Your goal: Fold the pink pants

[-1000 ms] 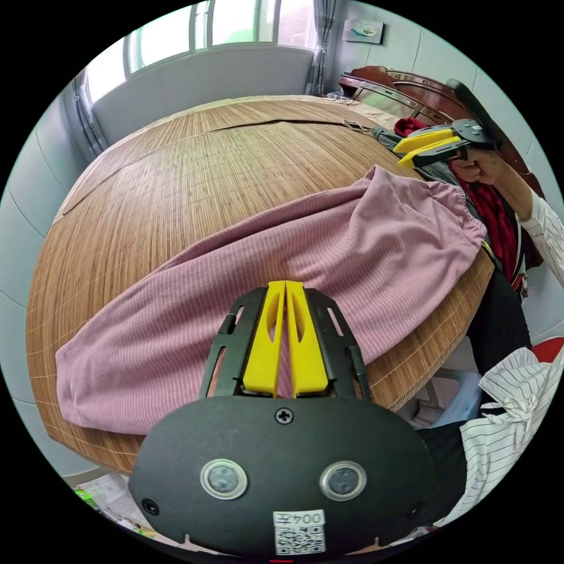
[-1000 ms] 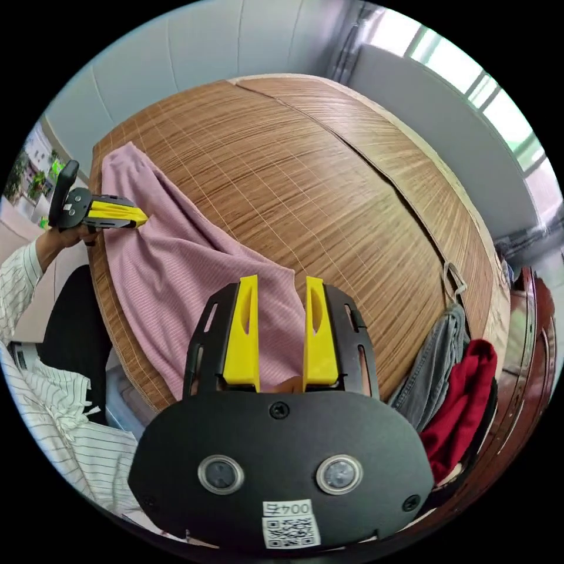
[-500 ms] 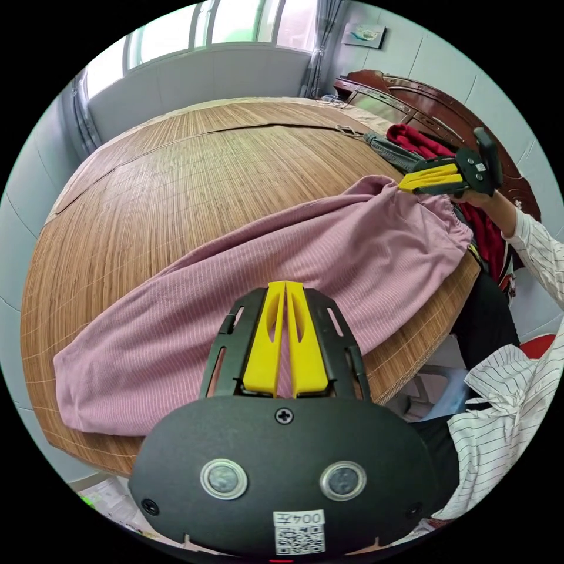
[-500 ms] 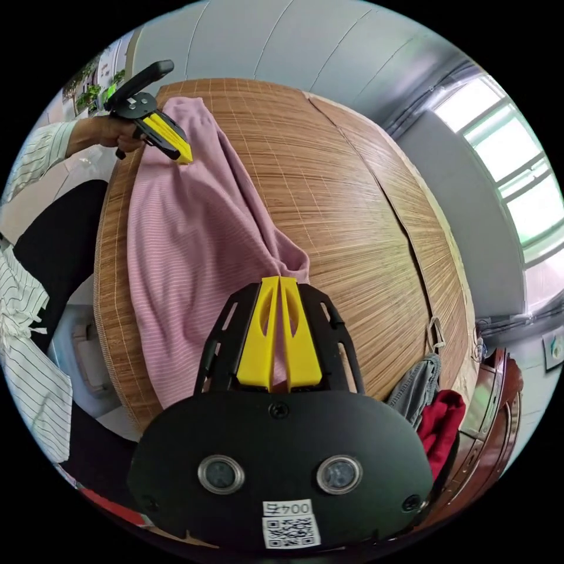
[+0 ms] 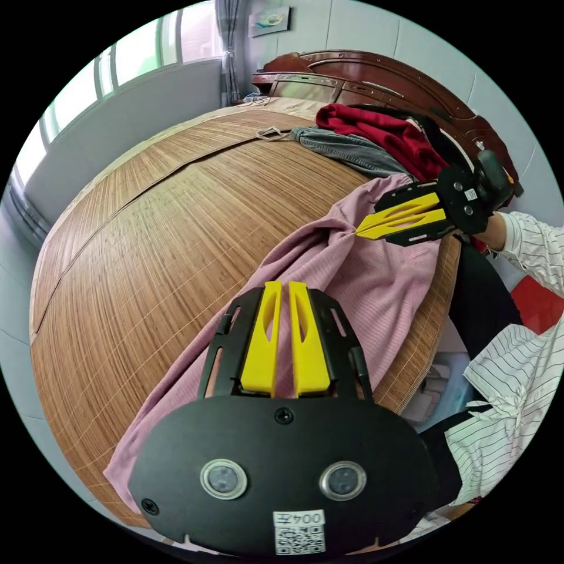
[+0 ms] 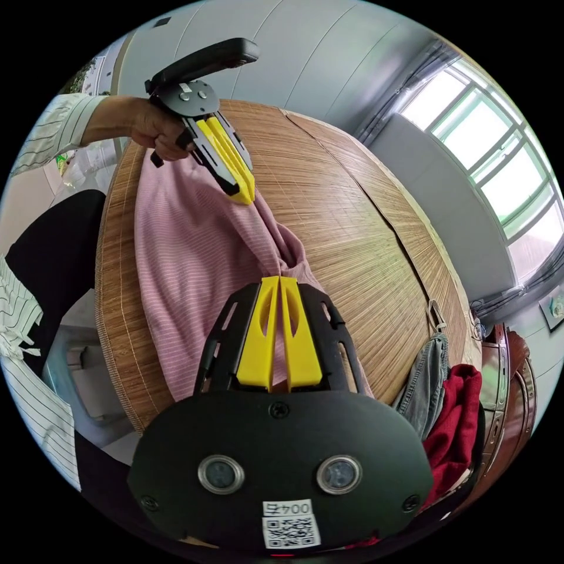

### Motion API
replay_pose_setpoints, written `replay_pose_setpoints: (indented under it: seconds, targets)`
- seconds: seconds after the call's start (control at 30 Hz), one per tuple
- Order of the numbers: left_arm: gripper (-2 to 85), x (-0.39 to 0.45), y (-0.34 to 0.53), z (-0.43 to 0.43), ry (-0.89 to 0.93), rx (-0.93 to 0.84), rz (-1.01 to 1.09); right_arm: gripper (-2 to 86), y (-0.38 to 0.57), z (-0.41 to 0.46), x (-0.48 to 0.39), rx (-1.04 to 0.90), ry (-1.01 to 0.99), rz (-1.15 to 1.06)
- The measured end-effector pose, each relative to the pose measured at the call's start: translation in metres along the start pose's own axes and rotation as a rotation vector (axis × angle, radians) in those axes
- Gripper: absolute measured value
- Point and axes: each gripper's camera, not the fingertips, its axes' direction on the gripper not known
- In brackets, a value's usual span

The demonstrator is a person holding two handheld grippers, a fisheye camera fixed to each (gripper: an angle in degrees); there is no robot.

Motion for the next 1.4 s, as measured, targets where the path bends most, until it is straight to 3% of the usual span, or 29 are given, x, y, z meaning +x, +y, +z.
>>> replay_pose_setpoints:
  seconds: [0.17, 0.4, 0.57, 0.87, 0.97, 1.1, 1.2, 1.4]
  targets:
    - [7.2, 0.006, -0.028, -0.004, -0.008, -0.014, 0.062, -0.7, -0.021, 0.0, 0.029, 0.069, 0.041, 0.008]
    - [1.9, -0.009, -0.049, 0.005, -0.069, -0.083, -0.045, 0.9, -0.064, 0.091, 0.085, -0.173, -0.046, 0.085]
    - [0.6, -0.009, 0.005, -0.059, -0.026, 0.13, -0.185, 9.1, -0.077, 0.096, 0.143, -0.139, -0.215, 0.161]
    - [0.3, 0.001, 0.098, -0.079, -0.026, 0.123, -0.326, 10.8, -0.094, 0.194, 0.21, -0.328, -0.489, 0.237]
    - [0.3, 0.006, 0.105, -0.084, -0.07, 0.127, -0.346, 1.8, -0.105, 0.201, 0.208, -0.304, -0.388, 0.201]
    - [0.4, -0.007, 0.1, -0.094, -0.13, 0.135, -0.332, 3.9, -0.119, 0.187, 0.223, -0.169, -0.283, 0.341]
    - [0.6, -0.03, 0.082, -0.09, -0.146, 0.094, -0.282, 7.1, -0.153, 0.187, 0.19, -0.125, -0.395, 0.153]
    - [2.1, -0.031, 0.03, -0.055, -0.142, -0.011, 0.017, 11.0, -0.194, 0.229, 0.118, -0.295, -0.41, -0.161]
